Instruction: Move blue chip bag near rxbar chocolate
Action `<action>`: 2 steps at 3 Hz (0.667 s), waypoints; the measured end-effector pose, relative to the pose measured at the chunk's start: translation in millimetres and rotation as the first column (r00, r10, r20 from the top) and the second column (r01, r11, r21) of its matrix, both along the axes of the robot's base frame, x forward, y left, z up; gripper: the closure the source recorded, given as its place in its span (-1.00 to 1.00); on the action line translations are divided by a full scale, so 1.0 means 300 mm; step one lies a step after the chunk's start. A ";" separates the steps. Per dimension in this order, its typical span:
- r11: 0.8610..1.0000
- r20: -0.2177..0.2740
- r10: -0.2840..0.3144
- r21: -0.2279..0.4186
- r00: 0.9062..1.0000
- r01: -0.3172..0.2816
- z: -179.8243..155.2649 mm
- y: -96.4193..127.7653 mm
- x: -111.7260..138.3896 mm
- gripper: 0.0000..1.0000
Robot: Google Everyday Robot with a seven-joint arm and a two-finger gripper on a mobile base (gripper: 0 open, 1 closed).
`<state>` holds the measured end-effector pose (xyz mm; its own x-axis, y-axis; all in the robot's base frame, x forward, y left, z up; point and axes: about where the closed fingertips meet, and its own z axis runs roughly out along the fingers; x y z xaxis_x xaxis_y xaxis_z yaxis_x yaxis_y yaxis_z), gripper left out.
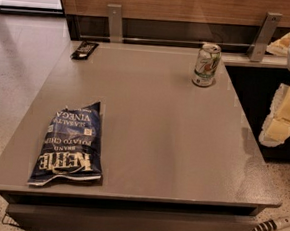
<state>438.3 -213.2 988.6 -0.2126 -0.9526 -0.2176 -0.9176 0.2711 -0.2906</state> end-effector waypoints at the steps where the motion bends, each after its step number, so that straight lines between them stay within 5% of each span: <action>1: 1.000 0.000 0.000 0.000 1.000 0.000 0.000 0.000 0.000 -1.00; 2: 0.992 0.010 0.082 0.090 0.997 -0.083 -0.046 0.152 0.085 -1.00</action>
Offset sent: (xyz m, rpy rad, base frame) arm 0.0535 0.0906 -0.0273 0.1820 -0.0021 0.1676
